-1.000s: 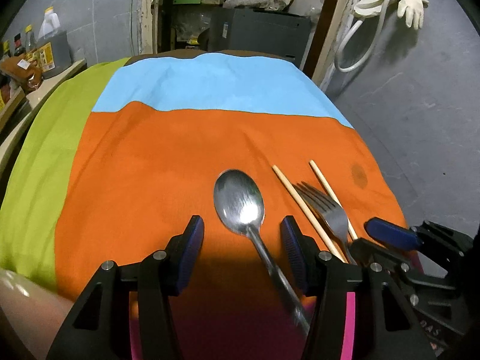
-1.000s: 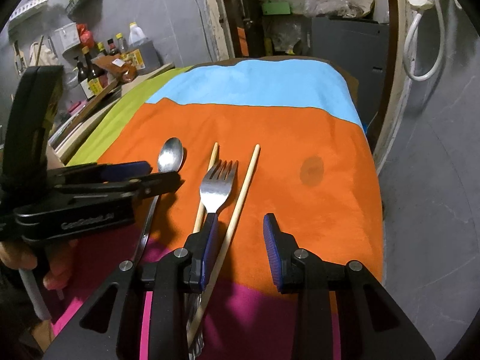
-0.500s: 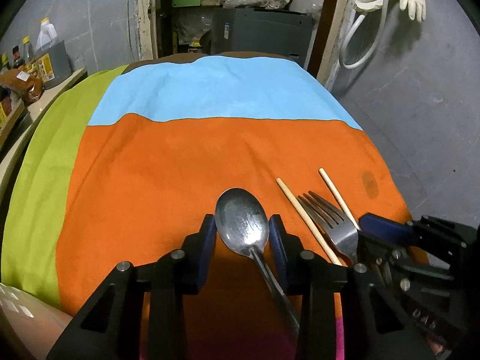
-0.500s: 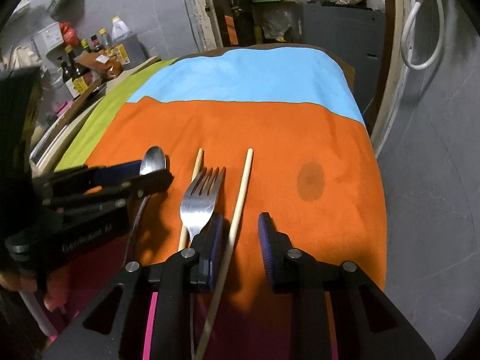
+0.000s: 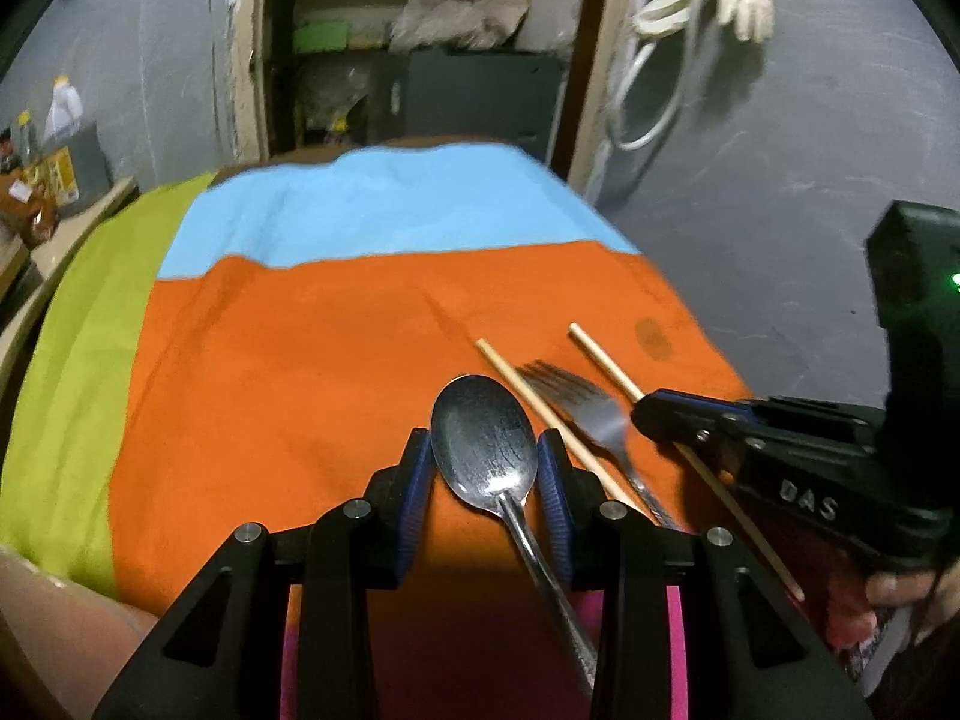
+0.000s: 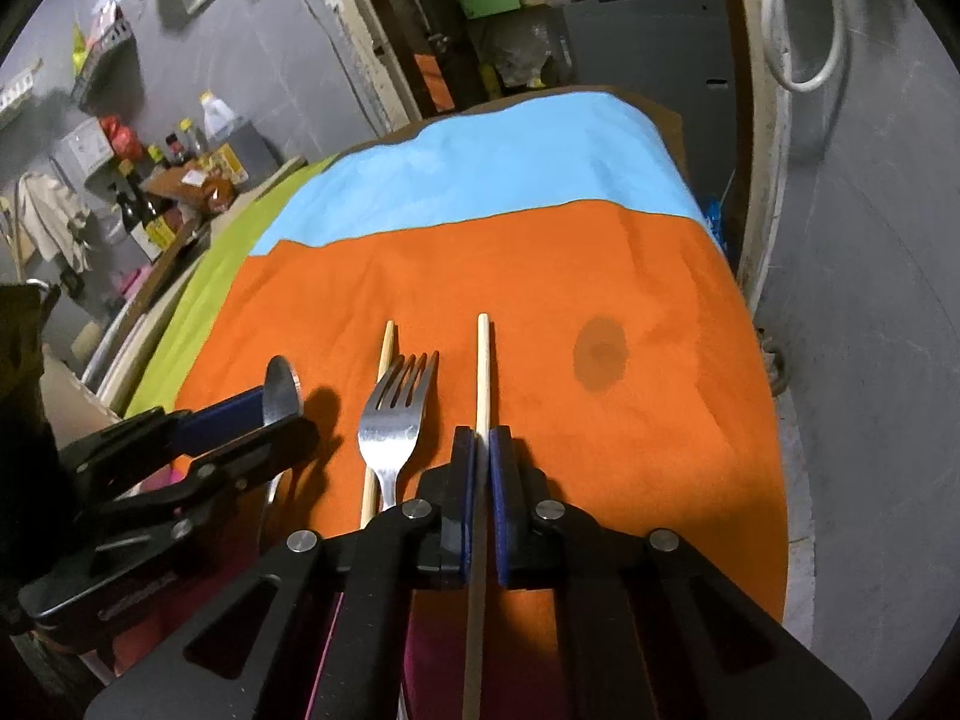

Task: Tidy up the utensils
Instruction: 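Close the left tool on a metal spoon while the right tool closes on a chopstick, then lift the spoon with the left tool toward the holder while the right tool carries the chopstick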

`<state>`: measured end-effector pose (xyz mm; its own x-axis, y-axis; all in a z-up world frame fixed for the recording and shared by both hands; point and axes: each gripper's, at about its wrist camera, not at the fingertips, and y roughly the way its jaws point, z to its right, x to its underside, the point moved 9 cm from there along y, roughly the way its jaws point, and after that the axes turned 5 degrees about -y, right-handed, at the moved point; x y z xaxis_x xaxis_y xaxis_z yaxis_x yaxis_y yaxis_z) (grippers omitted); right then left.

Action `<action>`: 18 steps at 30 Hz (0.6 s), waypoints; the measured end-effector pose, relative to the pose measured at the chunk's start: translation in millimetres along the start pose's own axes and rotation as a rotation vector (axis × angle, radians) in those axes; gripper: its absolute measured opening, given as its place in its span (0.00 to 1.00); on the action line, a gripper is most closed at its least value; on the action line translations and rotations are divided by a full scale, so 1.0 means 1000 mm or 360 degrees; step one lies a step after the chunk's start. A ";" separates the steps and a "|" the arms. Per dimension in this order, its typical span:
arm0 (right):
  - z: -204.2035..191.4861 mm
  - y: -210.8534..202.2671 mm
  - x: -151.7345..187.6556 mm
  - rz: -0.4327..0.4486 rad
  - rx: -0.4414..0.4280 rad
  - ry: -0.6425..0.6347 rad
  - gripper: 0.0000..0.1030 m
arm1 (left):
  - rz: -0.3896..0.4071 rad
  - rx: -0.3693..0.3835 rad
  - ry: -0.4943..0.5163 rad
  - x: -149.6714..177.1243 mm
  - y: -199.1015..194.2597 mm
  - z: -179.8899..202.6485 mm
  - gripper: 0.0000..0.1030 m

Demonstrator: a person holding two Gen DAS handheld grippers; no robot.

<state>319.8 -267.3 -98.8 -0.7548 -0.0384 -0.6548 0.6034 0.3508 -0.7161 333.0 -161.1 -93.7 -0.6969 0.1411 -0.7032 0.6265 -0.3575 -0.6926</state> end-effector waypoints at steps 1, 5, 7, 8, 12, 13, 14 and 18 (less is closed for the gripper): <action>0.000 -0.002 0.001 0.0014 0.0000 0.0008 0.03 | 0.0030 0.0009 0.0022 0.000 -0.005 0.003 0.30; -0.001 -0.010 0.004 0.0054 0.0005 0.0012 0.03 | 0.0142 0.0029 0.0093 0.002 -0.024 0.015 0.30; -0.003 -0.015 0.005 0.0082 -0.0001 0.0010 0.03 | 0.0198 0.0052 0.0119 0.003 -0.034 0.020 0.30; -0.004 -0.019 0.005 0.0111 -0.0012 0.0015 0.03 | 0.0218 0.0057 0.0126 0.003 -0.037 0.021 0.30; -0.009 -0.034 0.003 0.0231 -0.0034 0.0038 0.03 | 0.0331 0.0069 0.0146 0.002 -0.055 0.025 0.30; -0.011 -0.038 0.003 0.0263 -0.0031 0.0036 0.03 | 0.0359 0.0065 0.0148 0.002 -0.059 0.025 0.30; -0.013 -0.044 0.002 0.0313 -0.0026 0.0027 0.03 | 0.0386 0.0061 0.0144 0.001 -0.062 0.025 0.30; -0.022 -0.062 -0.001 0.0474 0.0022 -0.0042 0.03 | 0.0461 0.0067 0.0116 -0.001 -0.073 0.025 0.29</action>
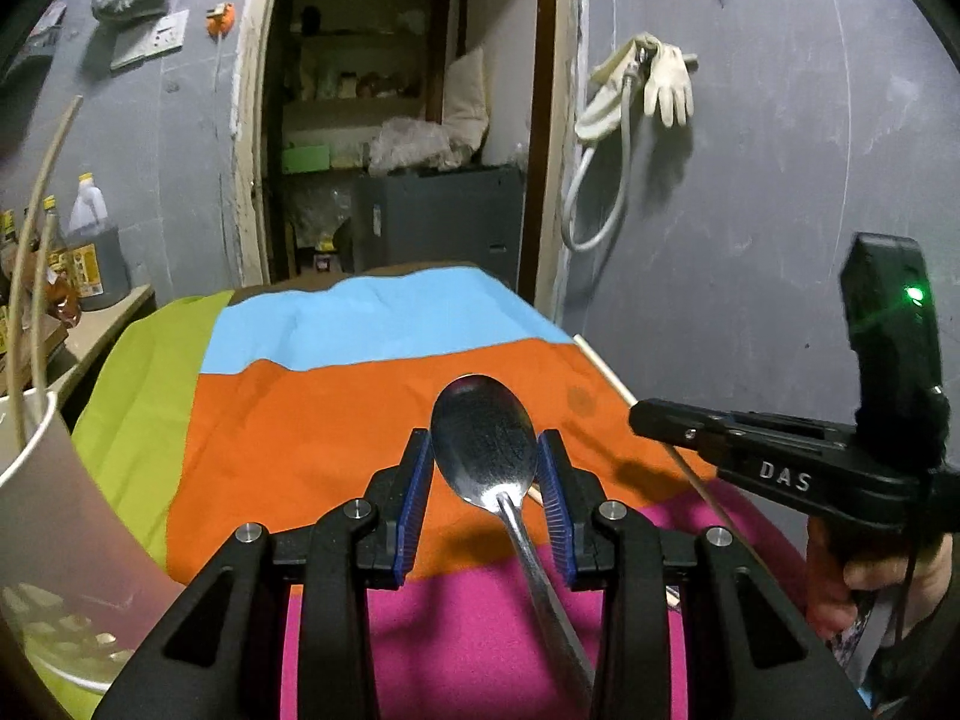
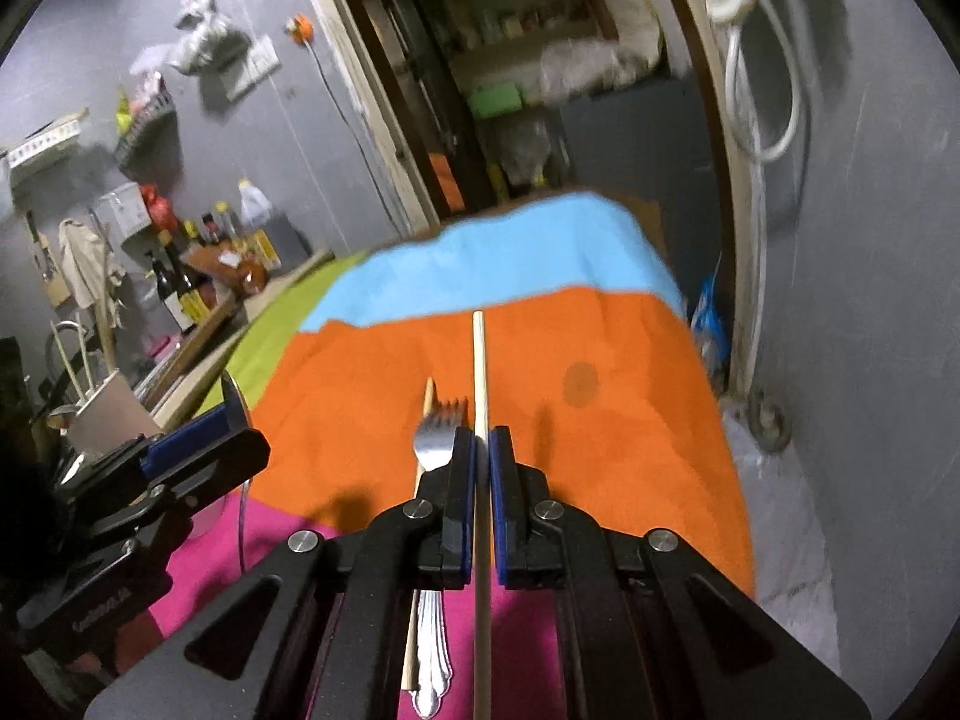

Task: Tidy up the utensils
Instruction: 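Lift the spoon with the left tool toward the holder while the right tool carries the chopstick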

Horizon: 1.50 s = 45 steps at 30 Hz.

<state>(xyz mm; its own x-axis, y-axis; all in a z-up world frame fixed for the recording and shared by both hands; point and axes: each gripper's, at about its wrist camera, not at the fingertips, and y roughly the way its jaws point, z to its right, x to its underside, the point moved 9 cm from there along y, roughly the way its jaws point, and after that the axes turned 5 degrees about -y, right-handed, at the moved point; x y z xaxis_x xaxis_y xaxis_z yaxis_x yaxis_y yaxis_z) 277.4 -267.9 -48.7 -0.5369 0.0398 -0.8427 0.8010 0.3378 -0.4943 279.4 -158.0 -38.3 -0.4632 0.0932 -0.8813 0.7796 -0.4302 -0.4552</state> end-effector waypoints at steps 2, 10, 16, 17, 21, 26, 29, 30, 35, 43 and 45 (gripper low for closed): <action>-0.005 -0.009 -0.005 0.0082 0.0017 -0.0048 0.03 | 0.0035 -0.0002 -0.0006 -0.003 -0.005 0.000 0.29; -0.027 -0.038 -0.020 0.0364 0.0002 -0.0145 0.03 | 0.0161 -0.0017 0.0003 -0.011 -0.028 0.003 0.29; -0.039 -0.058 -0.038 0.0592 -0.0020 -0.0112 0.03 | 0.0252 -0.0056 -0.0004 -0.020 -0.048 0.003 0.29; -0.042 -0.061 -0.040 0.0623 -0.0025 -0.0113 0.03 | 0.0269 -0.0065 -0.0004 -0.023 -0.052 0.003 0.29; -0.058 -0.068 -0.050 0.0718 -0.0072 -0.0108 0.03 | 0.0326 -0.0096 -0.0006 -0.033 -0.069 0.000 0.30; -0.082 -0.072 -0.069 0.0808 -0.0163 -0.0106 0.03 | 0.0377 -0.0138 -0.0017 -0.046 -0.094 -0.012 0.29; -0.100 -0.075 -0.080 0.0860 -0.0226 -0.0109 0.03 | 0.0435 -0.0176 -0.0021 -0.058 -0.115 -0.025 0.30; -0.105 -0.075 -0.083 0.0871 -0.0241 -0.0112 0.03 | 0.0451 -0.0184 -0.0027 -0.062 -0.121 -0.030 0.30; -0.142 -0.071 -0.100 0.0933 -0.0345 -0.0109 0.03 | 0.0555 -0.0251 -0.0050 -0.082 -0.156 -0.058 0.30; -0.195 -0.067 -0.129 0.1035 -0.0511 -0.0052 0.03 | 0.0691 -0.0444 -0.0099 -0.109 -0.206 -0.124 0.30; -0.209 -0.063 -0.133 0.1043 -0.0546 -0.0045 0.03 | 0.0726 -0.0518 -0.0115 -0.111 -0.217 -0.144 0.30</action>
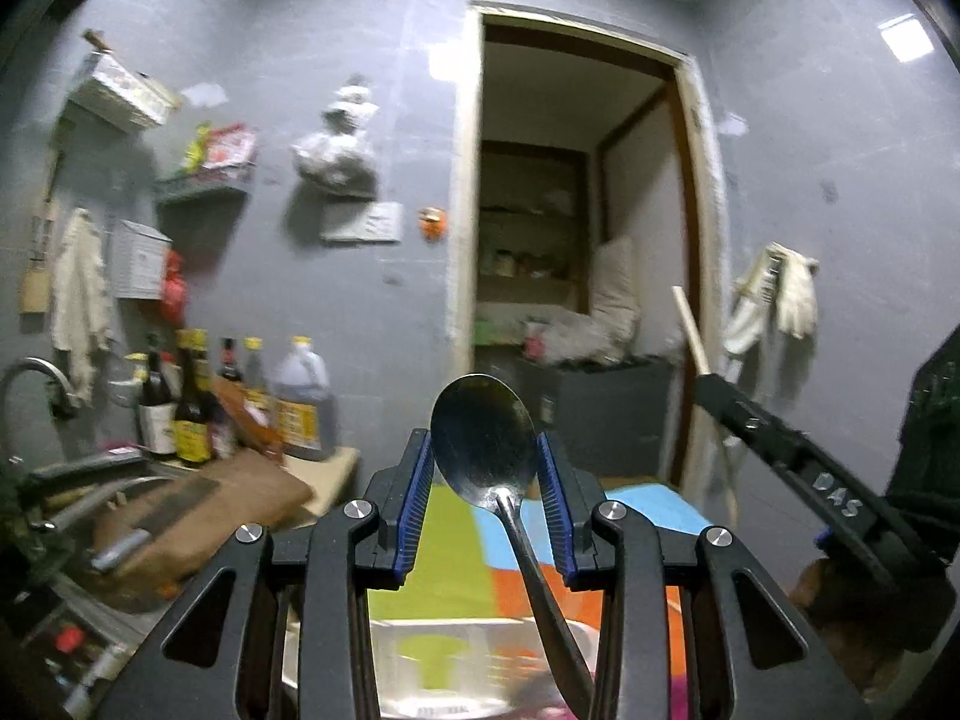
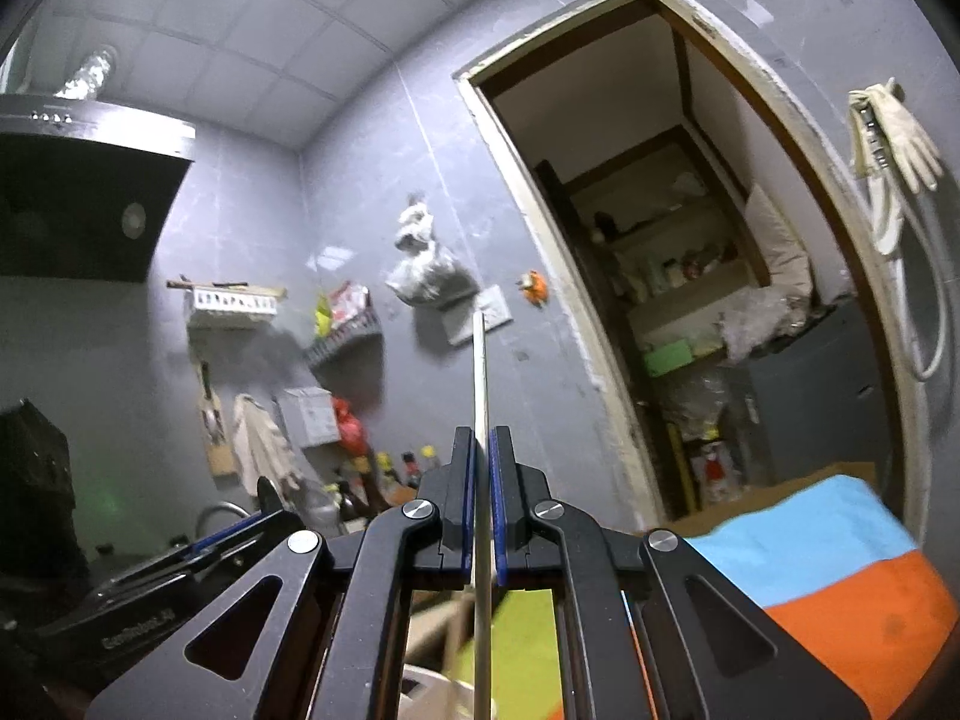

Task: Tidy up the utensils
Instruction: 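Lift the spoon with the left tool toward the holder while the right tool carries the chopstick, then lower the spoon into the holder with the left tool while the right tool drops the chopstick in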

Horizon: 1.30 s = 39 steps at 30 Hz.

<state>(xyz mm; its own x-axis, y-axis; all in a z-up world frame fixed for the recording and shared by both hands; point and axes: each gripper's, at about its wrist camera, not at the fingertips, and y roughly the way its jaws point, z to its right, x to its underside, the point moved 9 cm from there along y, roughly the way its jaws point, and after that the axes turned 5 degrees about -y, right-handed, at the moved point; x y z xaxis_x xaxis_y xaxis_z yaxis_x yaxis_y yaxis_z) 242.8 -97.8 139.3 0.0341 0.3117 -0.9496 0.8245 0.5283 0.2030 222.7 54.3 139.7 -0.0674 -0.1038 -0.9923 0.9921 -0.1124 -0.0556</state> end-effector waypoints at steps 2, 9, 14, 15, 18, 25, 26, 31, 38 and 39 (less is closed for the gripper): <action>-0.010 0.011 0.003 -0.0003 -0.0025 0.0035 0.03 | 0.0028 -0.0074 0.0010 -0.004 0.000 -0.019 0.30; -0.021 0.036 0.021 -0.0024 0.0012 0.0037 0.03 | 0.0005 -0.0243 -0.0030 0.007 0.009 -0.074 0.30; -0.017 0.044 0.034 -0.0037 0.0068 -0.0022 0.03 | -0.0042 -0.0312 -0.0082 0.025 0.020 -0.097 0.30; -0.015 0.045 0.036 -0.0040 0.0073 -0.0021 0.03 | -0.0049 -0.0320 -0.0090 0.027 0.022 -0.098 0.30; -0.012 0.050 0.043 -0.0041 0.0090 -0.0028 0.03 | -0.0064 -0.0345 -0.0090 0.035 0.027 -0.100 0.30; -0.009 0.053 0.056 -0.0046 0.0132 -0.0073 0.03 | -0.0069 -0.0372 -0.0031 0.050 0.037 -0.095 0.30; -0.009 0.053 0.057 -0.0046 0.0136 -0.0079 0.03 | -0.0070 -0.0369 -0.0028 0.052 0.038 -0.095 0.30; -0.014 0.050 0.065 -0.0018 0.0173 -0.0161 0.03 | -0.0077 -0.0374 -0.0030 0.063 0.042 -0.093 0.30; -0.021 0.049 0.079 -0.0050 0.0217 -0.0256 0.03 | -0.0124 -0.0356 -0.0049 0.073 0.043 -0.091 0.30; -0.021 0.048 0.080 -0.0065 0.0215 -0.0262 0.03 | -0.0137 -0.0350 -0.0050 0.075 0.043 -0.090 0.30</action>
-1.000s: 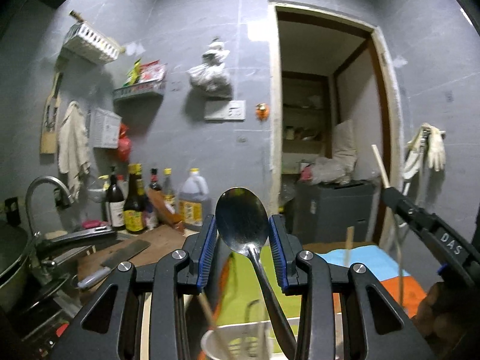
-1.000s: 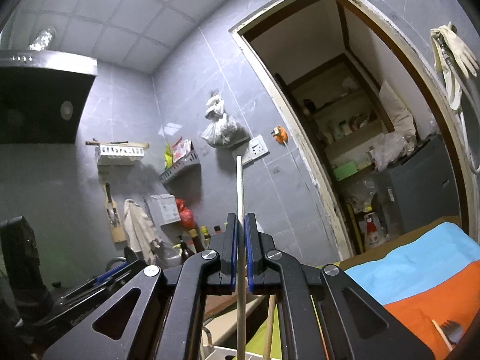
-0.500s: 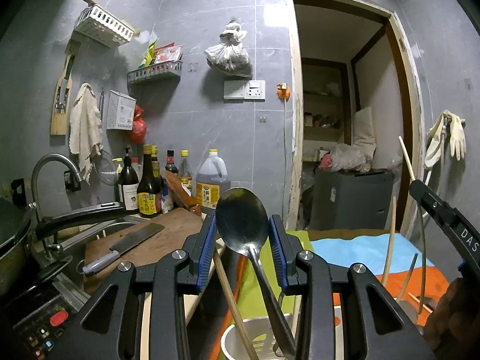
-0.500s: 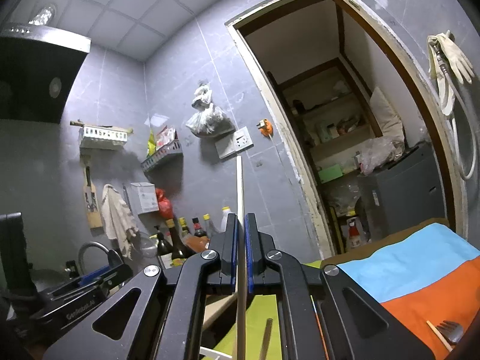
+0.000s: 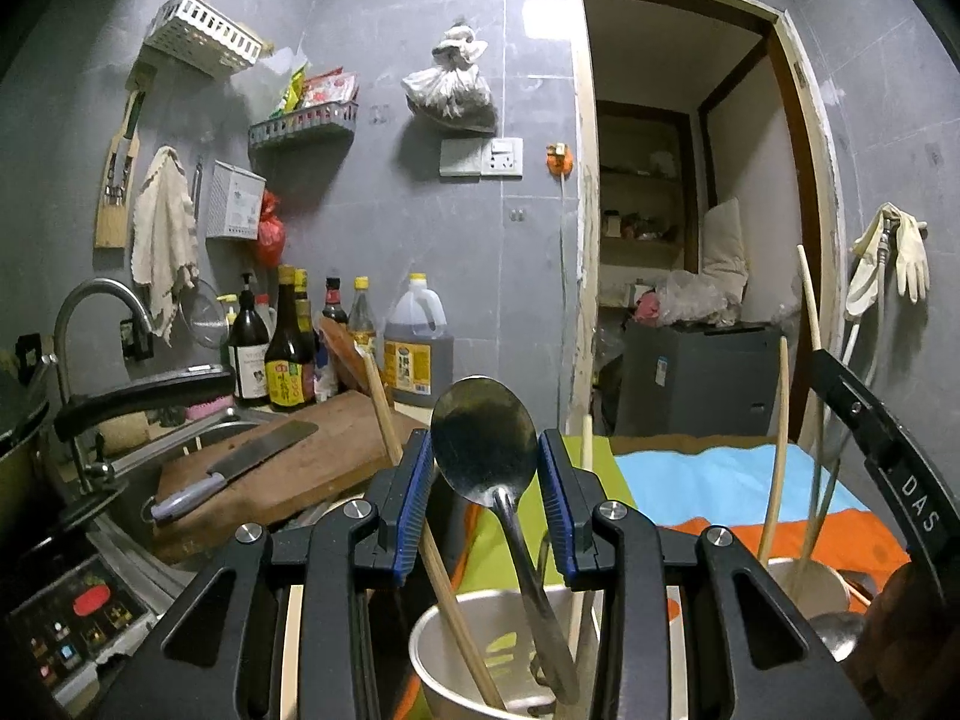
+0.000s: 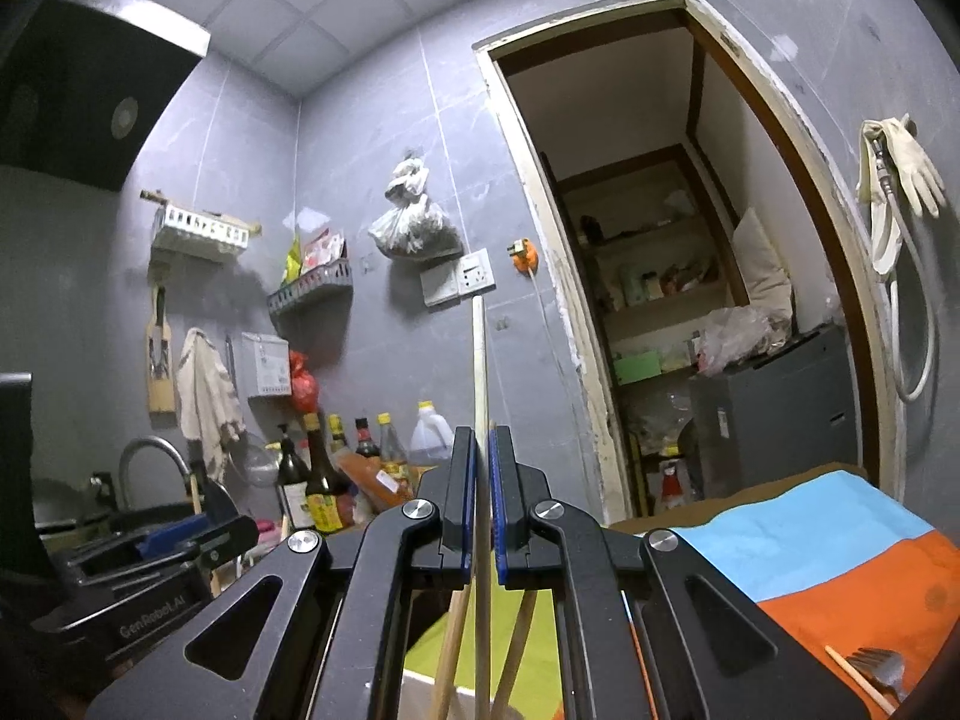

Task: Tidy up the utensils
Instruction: 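Lower the spoon into the holder with the left tool while the right tool drops the chopstick in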

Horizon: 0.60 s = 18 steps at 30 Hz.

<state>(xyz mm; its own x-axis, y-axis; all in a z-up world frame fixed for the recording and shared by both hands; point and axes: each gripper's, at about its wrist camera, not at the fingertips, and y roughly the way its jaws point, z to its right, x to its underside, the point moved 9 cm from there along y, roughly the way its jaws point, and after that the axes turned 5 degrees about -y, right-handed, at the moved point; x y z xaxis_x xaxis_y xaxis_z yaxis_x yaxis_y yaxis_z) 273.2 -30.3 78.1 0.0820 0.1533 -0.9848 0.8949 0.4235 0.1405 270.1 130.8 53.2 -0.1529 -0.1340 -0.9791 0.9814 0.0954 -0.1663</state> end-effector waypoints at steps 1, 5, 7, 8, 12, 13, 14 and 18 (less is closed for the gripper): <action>-0.001 -0.001 0.001 -0.0010 -0.0003 -0.0011 0.03 | -0.0015 0.0012 0.0000 0.002 0.000 0.001 0.30; -0.004 -0.006 0.004 -0.0048 -0.0019 -0.0058 0.04 | -0.0078 0.0093 -0.0056 0.006 -0.003 0.002 0.30; -0.004 -0.008 0.005 -0.0078 -0.0033 -0.0068 0.04 | -0.0114 0.0125 -0.0083 0.006 -0.004 0.003 0.30; -0.005 -0.009 0.006 -0.0094 -0.0039 -0.0071 0.04 | -0.0131 0.0142 -0.0094 0.005 -0.005 0.003 0.30; -0.002 -0.014 0.007 -0.0139 -0.0051 -0.0066 0.06 | -0.0180 0.0218 -0.0149 0.001 -0.013 0.006 0.31; -0.002 -0.016 0.005 -0.0142 -0.0054 -0.0069 0.07 | -0.0182 0.0228 -0.0158 0.000 -0.014 0.006 0.31; -0.001 -0.018 0.003 -0.0142 -0.0055 -0.0073 0.09 | -0.0179 0.0236 -0.0165 -0.003 -0.017 0.007 0.33; 0.004 -0.026 -0.007 -0.0148 -0.0064 -0.0066 0.23 | -0.0157 0.0260 -0.0174 -0.011 -0.025 0.013 0.37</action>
<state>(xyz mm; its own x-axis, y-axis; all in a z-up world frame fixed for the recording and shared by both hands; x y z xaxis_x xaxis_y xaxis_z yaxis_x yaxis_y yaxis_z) 251.3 -46.1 80.6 0.0186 0.0749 -0.9970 0.8814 0.4696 0.0517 248.3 117.1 69.8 -0.2442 -0.2417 -0.9391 0.9695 -0.0831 -0.2307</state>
